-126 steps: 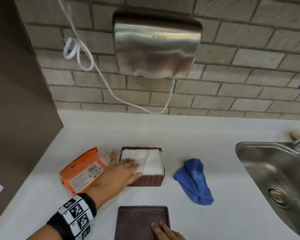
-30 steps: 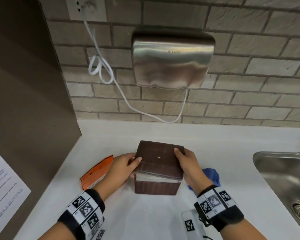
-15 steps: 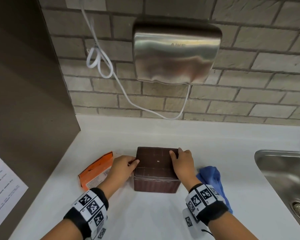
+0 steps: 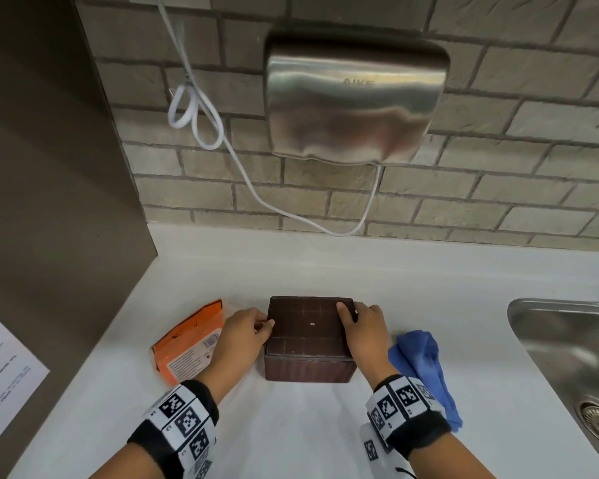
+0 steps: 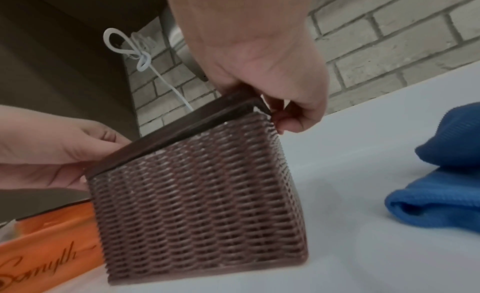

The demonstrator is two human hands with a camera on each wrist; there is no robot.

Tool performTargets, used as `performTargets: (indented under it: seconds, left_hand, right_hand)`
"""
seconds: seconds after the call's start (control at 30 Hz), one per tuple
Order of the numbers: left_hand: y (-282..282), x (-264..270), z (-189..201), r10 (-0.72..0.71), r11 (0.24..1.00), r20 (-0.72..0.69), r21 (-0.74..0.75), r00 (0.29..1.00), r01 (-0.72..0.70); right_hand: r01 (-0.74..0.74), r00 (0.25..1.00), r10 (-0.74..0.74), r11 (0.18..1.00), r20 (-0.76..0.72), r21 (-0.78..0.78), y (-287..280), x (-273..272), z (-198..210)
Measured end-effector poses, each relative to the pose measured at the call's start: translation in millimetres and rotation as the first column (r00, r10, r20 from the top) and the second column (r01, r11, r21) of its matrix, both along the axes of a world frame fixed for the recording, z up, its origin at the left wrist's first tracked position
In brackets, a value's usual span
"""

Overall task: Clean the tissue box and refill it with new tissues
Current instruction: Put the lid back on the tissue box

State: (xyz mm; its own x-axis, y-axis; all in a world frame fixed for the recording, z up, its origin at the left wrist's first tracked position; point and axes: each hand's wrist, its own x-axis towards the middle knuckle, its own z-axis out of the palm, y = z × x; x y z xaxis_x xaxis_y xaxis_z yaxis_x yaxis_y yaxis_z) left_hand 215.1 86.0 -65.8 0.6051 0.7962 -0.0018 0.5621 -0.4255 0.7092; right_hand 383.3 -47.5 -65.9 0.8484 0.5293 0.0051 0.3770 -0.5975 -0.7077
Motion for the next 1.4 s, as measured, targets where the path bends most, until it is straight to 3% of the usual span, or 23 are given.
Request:
performTargets:
  seconds: [0.1, 0.17, 0.3, 0.4, 0.47, 0.7, 0.83, 1.0, 1.13, 1.27, 1.4]
  left_hand:
    - [-1.8, -0.7, -3.7, 0.017, 0.999, -0.007, -0.027, 1.0, -0.018]
    - [-3.4, 1.9, -3.3, 0.028, 0.998, -0.022, -0.052, 0.999, -0.029]
    - [-11.2, 17.2, -1.8, 0.019, 0.978, -0.032, -0.205, 0.999, -0.025]
    - [-18.1, 27.5, -8.1, 0.024, 0.961, -0.013, -0.274, 1.0, -0.026]
    - [-18.8, 30.3, -14.1, 0.031, 0.955, 0.005, -0.296, 1.0, -0.028]
    - [-16.9, 32.3, -19.7, 0.07, 0.925, 0.113, -0.38, 0.991, -0.022]
    - [-15.5, 28.1, -16.2, 0.077, 0.901, 0.18, -0.434, 0.981, 0.009]
    - [-18.3, 26.3, -17.8, 0.179, 0.874, 0.198, -0.482, 0.964, -0.063]
    - [-20.9, 26.6, -16.3, 0.169, 0.853, 0.228, -0.522, 0.959, -0.027]
    - [-21.7, 26.2, -14.4, 0.184, 0.822, 0.188, -0.567, 0.965, -0.046]
    - [-19.3, 23.4, -4.8, 0.229, 0.714, 0.151, -0.697, 0.962, -0.061]
  right_hand:
    - [0.01, 0.998, -0.003, 0.996, -0.07, 0.09, 2.3, 0.7, -4.4]
    - [0.028, 0.97, 0.004, 0.992, -0.244, 0.127, 2.4, 3.5, -9.2]
    - [0.096, 0.738, 0.12, 0.955, -0.664, 0.279, -1.0, 4.1, -13.4]
    - [0.05, 0.619, 0.257, 0.93, -0.743, 0.363, -5.3, 3.5, -10.3]
    - [0.03, 0.577, 0.283, 0.93, -0.766, 0.366, -5.7, 4.8, -10.1]
    - [0.006, 0.599, 0.24, 0.953, -0.764, 0.303, -2.8, 8.7, -11.5]
    - [0.011, 0.6, 0.27, 0.938, -0.753, 0.345, -7.9, 2.2, -8.6]
    - [0.0, 0.58, 0.384, 0.882, -0.718, 0.471, -16.4, -8.9, -7.5]
    - [-0.007, 0.58, 0.391, 0.88, -0.715, 0.475, -16.5, -7.9, -15.9]
    - [0.058, 0.674, 0.278, 0.904, -0.685, 0.424, -12.5, -11.8, -15.0]
    - [0.08, 0.682, 0.256, 0.905, -0.685, 0.419, -15.4, -14.0, -15.9]
